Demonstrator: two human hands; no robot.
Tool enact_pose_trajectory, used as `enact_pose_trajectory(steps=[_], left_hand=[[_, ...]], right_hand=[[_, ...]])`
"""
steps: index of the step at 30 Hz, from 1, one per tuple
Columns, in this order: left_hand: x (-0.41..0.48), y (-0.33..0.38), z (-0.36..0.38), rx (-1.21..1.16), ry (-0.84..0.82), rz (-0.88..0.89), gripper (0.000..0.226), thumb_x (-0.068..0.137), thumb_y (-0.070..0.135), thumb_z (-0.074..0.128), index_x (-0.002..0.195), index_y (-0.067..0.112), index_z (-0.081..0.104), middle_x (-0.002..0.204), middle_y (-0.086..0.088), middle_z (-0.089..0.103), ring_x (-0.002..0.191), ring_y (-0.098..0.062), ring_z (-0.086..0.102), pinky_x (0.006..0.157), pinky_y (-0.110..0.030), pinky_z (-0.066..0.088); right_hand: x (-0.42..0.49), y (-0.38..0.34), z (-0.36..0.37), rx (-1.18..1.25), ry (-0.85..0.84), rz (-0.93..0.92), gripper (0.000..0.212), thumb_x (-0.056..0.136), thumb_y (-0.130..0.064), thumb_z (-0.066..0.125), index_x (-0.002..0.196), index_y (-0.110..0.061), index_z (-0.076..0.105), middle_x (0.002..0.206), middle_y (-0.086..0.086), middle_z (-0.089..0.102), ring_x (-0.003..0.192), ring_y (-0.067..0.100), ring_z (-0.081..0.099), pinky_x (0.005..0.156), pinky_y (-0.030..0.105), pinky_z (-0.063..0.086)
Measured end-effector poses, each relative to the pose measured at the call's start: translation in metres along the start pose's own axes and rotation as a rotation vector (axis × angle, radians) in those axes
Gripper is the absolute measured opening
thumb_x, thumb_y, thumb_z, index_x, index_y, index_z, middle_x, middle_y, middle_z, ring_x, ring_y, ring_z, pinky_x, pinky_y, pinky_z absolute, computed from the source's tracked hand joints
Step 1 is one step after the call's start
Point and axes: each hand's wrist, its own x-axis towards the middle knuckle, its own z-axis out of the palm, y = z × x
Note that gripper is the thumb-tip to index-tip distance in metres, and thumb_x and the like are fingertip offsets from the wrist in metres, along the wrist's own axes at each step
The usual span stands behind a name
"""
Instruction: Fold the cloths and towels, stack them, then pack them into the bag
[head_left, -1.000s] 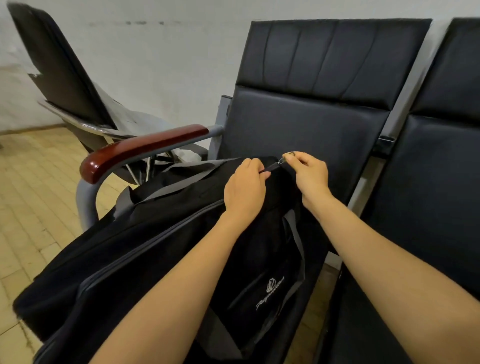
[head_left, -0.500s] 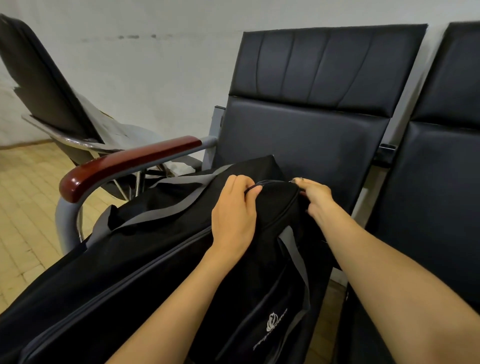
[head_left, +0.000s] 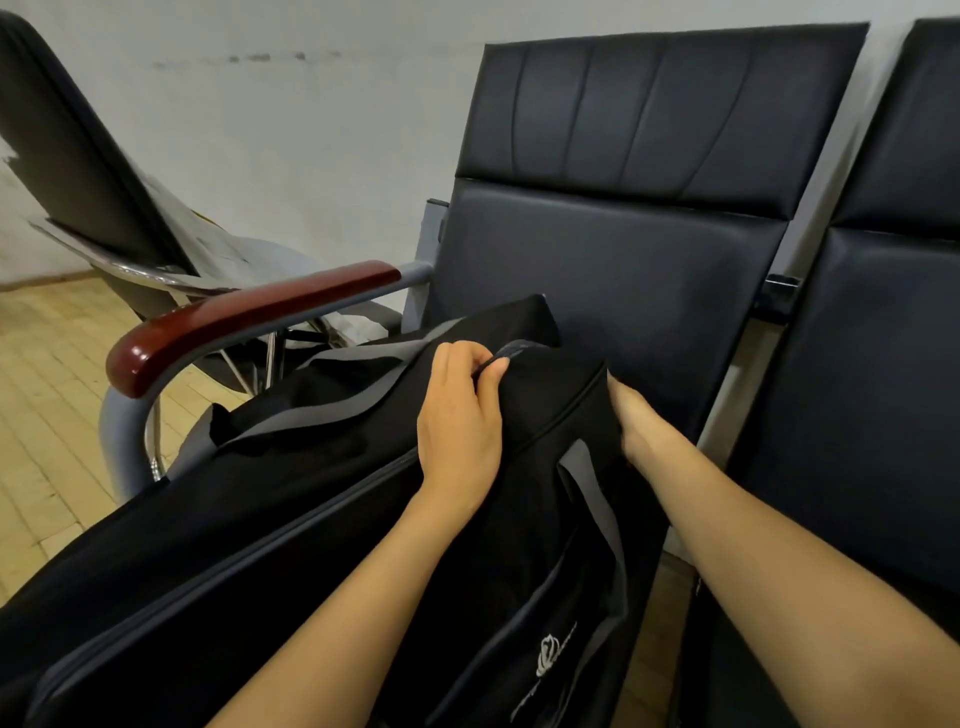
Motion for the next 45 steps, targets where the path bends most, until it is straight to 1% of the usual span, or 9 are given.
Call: enact_pose_trajectory(steps=[3, 5, 9, 12, 16, 19, 25, 34, 45], left_hand=[[0.002, -0.012, 0.013, 0.009, -0.003, -0.083, 0.012, 0.098, 0.023, 0.052, 0.09, 0.013, 0.051, 0.09, 0.007, 0.048, 0.078, 0.004, 0.048, 0.066, -0.02, 0.038], [0.003, -0.016, 0.022, 0.025, -0.011, -0.112, 0.013, 0.098, 0.023, 0.051, 0.091, 0.012, 0.051, 0.091, 0.006, 0.048, 0.075, 0.001, 0.047, 0.069, -0.024, 0.038], [0.012, -0.013, 0.033, 0.049, 0.025, -0.126, 0.014, 0.099, 0.024, 0.05, 0.091, 0.012, 0.049, 0.094, 0.003, 0.047, 0.07, -0.007, 0.042, 0.066, -0.024, 0.034], [0.02, -0.019, 0.04, 0.129, 0.03, -0.144, 0.013, 0.099, 0.025, 0.048, 0.095, 0.012, 0.05, 0.097, 0.001, 0.046, 0.079, -0.01, 0.046, 0.069, -0.027, 0.036], [0.008, -0.045, 0.048, 0.716, -0.458, -0.149, 0.025, 0.099, 0.021, 0.047, 0.121, 0.01, 0.051, 0.126, -0.009, 0.048, 0.119, -0.027, 0.044, 0.094, -0.037, 0.036], [0.0, -0.037, 0.047, 0.833, -0.61, -0.132, 0.036, 0.097, 0.013, 0.044, 0.132, 0.006, 0.04, 0.137, -0.013, 0.04, 0.128, -0.03, 0.038, 0.101, -0.038, 0.036], [-0.016, 0.029, 0.029, 0.626, -0.736, -0.209, 0.045, 0.096, 0.018, 0.048, 0.138, 0.006, 0.036, 0.141, -0.019, 0.033, 0.13, -0.037, 0.032, 0.105, -0.042, 0.032], [-0.138, 0.179, 0.001, 0.109, -0.992, -0.191, 0.028, 0.093, 0.02, 0.061, 0.119, 0.01, 0.06, 0.115, -0.003, 0.058, 0.101, -0.016, 0.054, 0.081, -0.021, 0.038], [-0.233, 0.23, -0.006, 0.067, -1.241, -0.166, 0.025, 0.091, 0.027, 0.064, 0.113, 0.017, 0.06, 0.102, 0.004, 0.056, 0.097, -0.012, 0.053, 0.081, -0.025, 0.041]], right_hand=[[-0.031, 0.013, -0.025, -0.025, -0.254, 0.058, 0.051, 0.085, -0.067, 0.048, 0.098, -0.021, 0.065, 0.095, 0.002, 0.068, 0.092, 0.02, 0.061, 0.071, 0.034, 0.047], [-0.044, 0.02, -0.038, -0.146, -0.332, 0.058, 0.043, 0.079, -0.052, 0.065, 0.107, -0.02, 0.067, 0.108, 0.001, 0.071, 0.104, 0.021, 0.062, 0.085, 0.036, 0.049], [-0.037, 0.011, -0.027, -0.154, -0.111, -0.194, 0.014, 0.079, 0.001, 0.072, 0.088, -0.01, 0.069, 0.09, 0.01, 0.071, 0.086, 0.025, 0.065, 0.075, 0.032, 0.053], [-0.022, 0.008, -0.012, -0.112, 0.056, -0.307, 0.015, 0.08, 0.002, 0.069, 0.09, -0.009, 0.069, 0.094, 0.012, 0.07, 0.086, 0.026, 0.065, 0.08, 0.037, 0.054], [-0.023, 0.041, -0.019, -0.282, 0.213, -0.189, 0.038, 0.089, -0.014, 0.067, 0.122, 0.002, 0.058, 0.124, 0.014, 0.059, 0.113, 0.033, 0.056, 0.094, 0.04, 0.045], [-0.039, 0.048, -0.031, -0.423, 0.149, -0.183, 0.049, 0.093, -0.024, 0.062, 0.133, -0.001, 0.049, 0.132, 0.012, 0.054, 0.12, 0.032, 0.051, 0.1, 0.04, 0.043], [-0.113, 0.029, -0.077, -0.543, -0.006, -0.175, 0.052, 0.091, -0.022, 0.064, 0.138, -0.014, 0.044, 0.122, 0.007, 0.059, 0.112, 0.022, 0.057, 0.098, 0.04, 0.047], [-0.3, 0.052, -0.194, -0.512, 0.166, -0.254, 0.032, 0.092, -0.021, 0.062, 0.123, -0.015, 0.056, 0.107, -0.001, 0.064, 0.107, 0.016, 0.059, 0.095, 0.035, 0.047], [-0.406, 0.126, -0.293, -0.718, 0.285, -0.228, 0.041, 0.09, -0.028, 0.064, 0.128, -0.017, 0.052, 0.121, 0.001, 0.056, 0.109, 0.015, 0.054, 0.085, 0.026, 0.041]])
